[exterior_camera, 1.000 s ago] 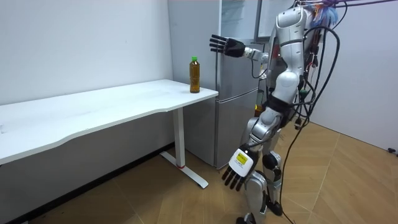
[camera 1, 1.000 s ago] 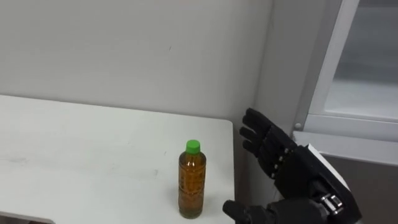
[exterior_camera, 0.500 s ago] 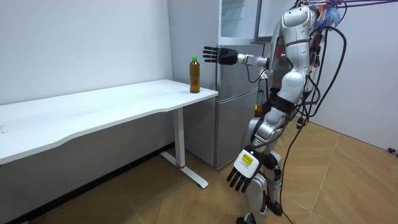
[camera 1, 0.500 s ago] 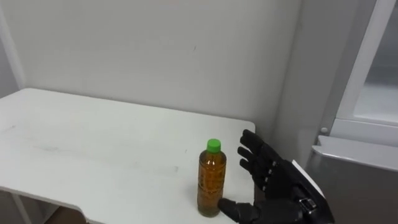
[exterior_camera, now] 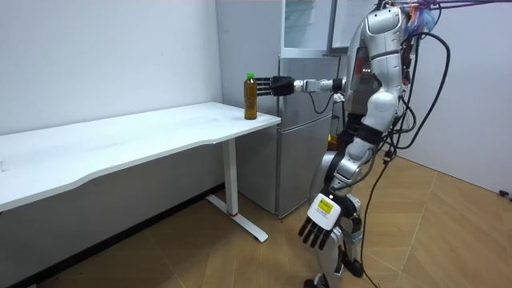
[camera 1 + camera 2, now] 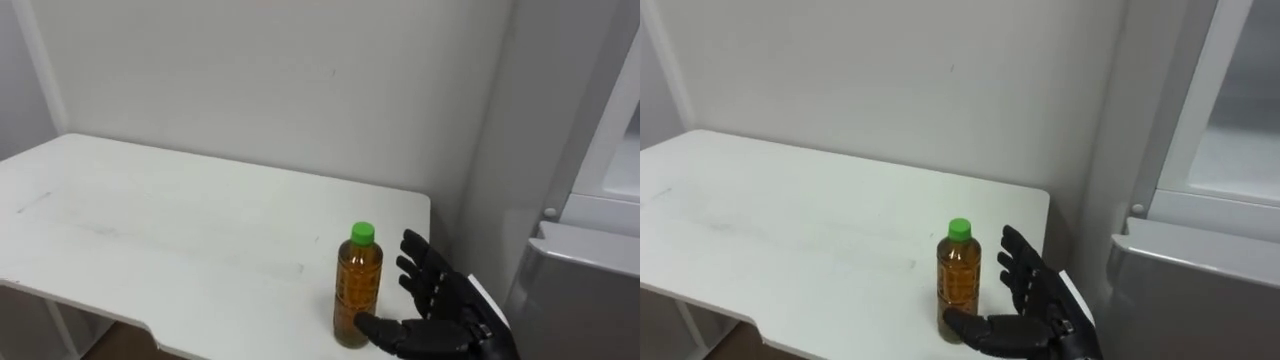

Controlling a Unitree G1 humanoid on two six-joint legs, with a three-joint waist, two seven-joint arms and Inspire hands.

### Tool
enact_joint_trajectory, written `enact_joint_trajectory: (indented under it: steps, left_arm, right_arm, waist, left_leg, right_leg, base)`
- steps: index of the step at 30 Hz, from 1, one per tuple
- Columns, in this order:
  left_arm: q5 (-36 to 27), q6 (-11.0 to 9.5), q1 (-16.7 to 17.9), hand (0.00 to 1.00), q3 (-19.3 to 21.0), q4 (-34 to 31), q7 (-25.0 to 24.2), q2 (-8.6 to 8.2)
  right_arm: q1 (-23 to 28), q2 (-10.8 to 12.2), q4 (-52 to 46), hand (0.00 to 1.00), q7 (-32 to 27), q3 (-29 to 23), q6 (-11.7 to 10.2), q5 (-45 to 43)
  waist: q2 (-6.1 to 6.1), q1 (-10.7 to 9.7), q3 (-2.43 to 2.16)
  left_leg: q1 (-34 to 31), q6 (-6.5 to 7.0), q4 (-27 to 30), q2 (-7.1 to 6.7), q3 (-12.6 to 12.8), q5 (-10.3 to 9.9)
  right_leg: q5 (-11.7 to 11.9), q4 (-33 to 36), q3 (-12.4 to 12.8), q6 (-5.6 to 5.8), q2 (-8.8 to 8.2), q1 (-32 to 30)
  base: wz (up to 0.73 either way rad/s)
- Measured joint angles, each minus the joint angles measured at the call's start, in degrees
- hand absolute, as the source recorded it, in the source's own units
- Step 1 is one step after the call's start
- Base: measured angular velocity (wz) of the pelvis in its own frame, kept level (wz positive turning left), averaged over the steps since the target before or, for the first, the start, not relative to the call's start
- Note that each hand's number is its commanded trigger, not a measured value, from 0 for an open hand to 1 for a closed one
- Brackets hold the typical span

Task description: Put the bottle in the upper fridge

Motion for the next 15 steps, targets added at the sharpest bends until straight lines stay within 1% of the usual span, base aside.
enact_joint_trajectory:
  steps: [2,5,8,10,13,15]
  left_arm:
    - [0.03,0.11,0.07,0.0,0.01,0.01,-0.12,0.0]
    - [0.03,0.94,0.21,0.0,0.05,-0.01,-1.03,0.05]
    - [0.01,1.44,0.51,0.0,0.05,-0.03,-1.87,0.08]
    - [0.0,2.26,0.54,0.0,0.02,-0.07,-2.14,0.07]
    - [0.01,2.46,0.51,0.0,-0.26,-0.07,-2.13,0.07]
    - [0.03,2.59,0.55,0.0,-0.33,-0.07,-2.13,0.05]
  right_arm:
    - [-0.1,0.01,0.31,0.0,-0.11,-0.02,0.0,-0.31]
    - [-0.29,0.02,1.47,0.0,-1.15,-0.01,0.0,-0.31]
    - [-0.3,-0.04,1.58,0.0,-2.07,-0.02,0.0,-0.27]
    - [-1.33,-0.06,3.25,0.0,-3.14,0.59,0.02,-0.27]
    - [-1.95,-0.12,4.55,0.0,-4.73,1.44,0.06,0.31]
    - [-2.83,-0.13,5.89,0.0,-5.73,2.25,0.18,0.4]
  waist:
    - [0.07,0.13,0.04]
    - [0.2,0.58,0.1]
    - [0.03,0.64,-0.02]
    - [0.03,0.78,-0.04]
    - [0.05,0.79,-0.04]
    - [0.04,0.79,-0.04]
  left_leg:
    - [-0.14,0.01,-0.01,-0.09,-0.07,0.0]
    - [-0.09,0.04,0.01,-0.14,-0.14,0.02]
    - [-0.06,0.07,0.18,-0.28,-0.59,0.05]
    - [-0.05,0.06,0.11,-0.29,-0.64,0.07]
    - [-0.37,0.08,0.02,-0.41,-1.11,0.09]
    - [-0.42,0.1,0.0,-0.5,-1.32,0.11]
  right_leg:
    - [-0.07,-0.13,0.01,0.01,-0.01,-0.04]
    - [-0.07,-0.62,-0.01,0.01,0.06,0.2]
    - [-0.06,-0.82,-0.58,0.06,0.02,0.54]
    - [-0.09,-0.82,-0.77,0.11,0.01,0.59]
    - [-0.11,-0.81,-1.54,0.16,-0.13,0.55]
    - [-0.13,-0.81,-1.63,0.19,-0.19,0.56]
  base:
    - [0.03]
    - [0.0]
    - [0.08]
    - [0.05]
    - [0.1]
    - [0.07]
